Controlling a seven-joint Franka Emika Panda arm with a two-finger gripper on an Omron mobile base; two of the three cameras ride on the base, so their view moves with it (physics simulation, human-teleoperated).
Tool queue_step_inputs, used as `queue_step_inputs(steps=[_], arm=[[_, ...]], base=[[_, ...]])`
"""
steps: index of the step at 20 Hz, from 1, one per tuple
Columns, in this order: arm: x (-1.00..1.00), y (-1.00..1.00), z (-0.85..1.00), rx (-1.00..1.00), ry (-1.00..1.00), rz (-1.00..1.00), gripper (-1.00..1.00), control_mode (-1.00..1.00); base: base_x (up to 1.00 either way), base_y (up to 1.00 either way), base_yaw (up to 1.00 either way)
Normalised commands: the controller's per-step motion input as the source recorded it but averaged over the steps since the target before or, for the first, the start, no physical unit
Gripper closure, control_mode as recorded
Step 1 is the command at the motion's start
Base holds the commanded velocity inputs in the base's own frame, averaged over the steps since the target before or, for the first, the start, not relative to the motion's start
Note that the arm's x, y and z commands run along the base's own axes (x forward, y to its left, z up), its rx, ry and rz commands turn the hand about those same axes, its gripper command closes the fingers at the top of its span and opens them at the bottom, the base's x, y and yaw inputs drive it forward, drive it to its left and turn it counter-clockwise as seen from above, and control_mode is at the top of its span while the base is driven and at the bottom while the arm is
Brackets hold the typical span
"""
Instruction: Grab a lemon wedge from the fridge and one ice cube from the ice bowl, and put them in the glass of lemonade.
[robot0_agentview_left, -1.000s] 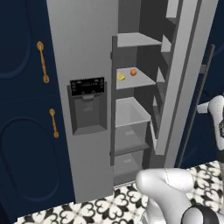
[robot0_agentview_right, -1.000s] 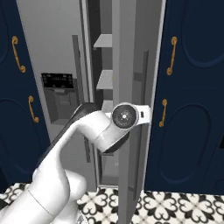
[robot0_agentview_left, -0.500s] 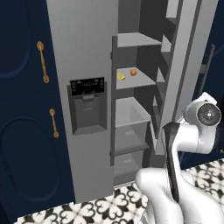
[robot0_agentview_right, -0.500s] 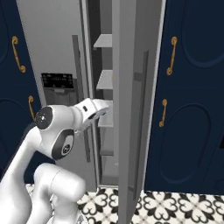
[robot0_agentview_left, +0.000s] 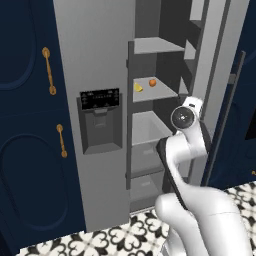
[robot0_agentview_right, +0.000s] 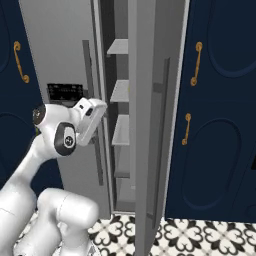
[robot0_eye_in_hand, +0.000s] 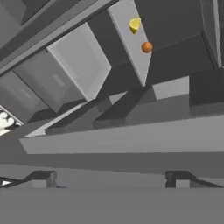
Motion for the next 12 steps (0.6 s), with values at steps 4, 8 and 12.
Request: queue_step_inputs(steps=[4,8,12], arm=[[1.0,-0.53,-0.05,0.0,0.23,0.08,-1.0,-1.0],[1.0,-0.48,-0.21,-0.01,0.25,0.02,-1.0,-1.0],[0.26,-0.93,-0.36,-0.03,0.05,-0.16,-1.0,-1.0]], base=[[0.0,0.0,0.0],[0.0,0.0,0.0],[0.0,0.0,0.0]])
